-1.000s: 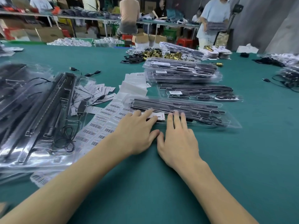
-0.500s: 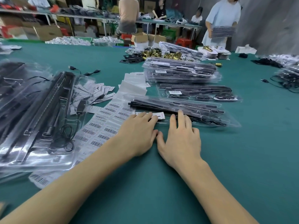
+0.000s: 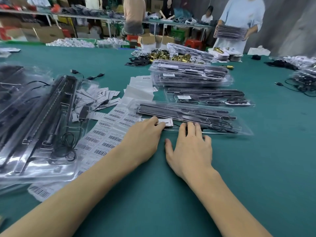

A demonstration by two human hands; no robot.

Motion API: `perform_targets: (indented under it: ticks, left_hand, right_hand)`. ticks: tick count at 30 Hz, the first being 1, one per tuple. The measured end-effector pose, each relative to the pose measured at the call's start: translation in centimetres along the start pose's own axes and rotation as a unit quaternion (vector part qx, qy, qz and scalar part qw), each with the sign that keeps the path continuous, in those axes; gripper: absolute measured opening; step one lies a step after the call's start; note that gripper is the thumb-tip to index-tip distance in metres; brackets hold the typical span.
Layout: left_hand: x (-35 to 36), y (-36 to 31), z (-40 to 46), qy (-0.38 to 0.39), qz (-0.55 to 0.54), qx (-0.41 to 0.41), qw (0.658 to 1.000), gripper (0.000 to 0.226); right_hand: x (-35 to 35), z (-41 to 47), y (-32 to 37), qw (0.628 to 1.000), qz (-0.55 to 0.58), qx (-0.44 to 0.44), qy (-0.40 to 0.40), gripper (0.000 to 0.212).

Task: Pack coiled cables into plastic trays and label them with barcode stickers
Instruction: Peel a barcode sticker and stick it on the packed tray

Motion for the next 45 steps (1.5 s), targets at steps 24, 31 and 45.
perform_targets:
  ticks: [24,31,45]
  left_hand:
    - [-0.4,0.4,0.0,-0.048,-0.019,-0.015,0.999,0.029]
    - [-0.4,0.5,0.1,-0.048,-0.015,-0.017,0.999,0.03]
    - [-0.3,0.3,0.1,-0.05,-0.003,-0.013,0.999,0.03]
  right_hand:
    - [-4.3,0.5,-3.2,0.98,0.118,-0.113,-0.115,0.037]
    - [-5.9,1.5,-4.4,0.978,0.055,-0.154,-0.131,0.026]
    - [-1.9,1.8,-5.1,0.991,-0.04,-0.114,-0.055,0.063]
Point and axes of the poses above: each hand's wrist, its own z-axis towards the middle knuckle, its own x-axis out of the palm, y = z × x, the point moved 9 cm from there along z, towards the middle knuckle, and after that the axes turned 14 degrees about z, right-handed, at the moved point
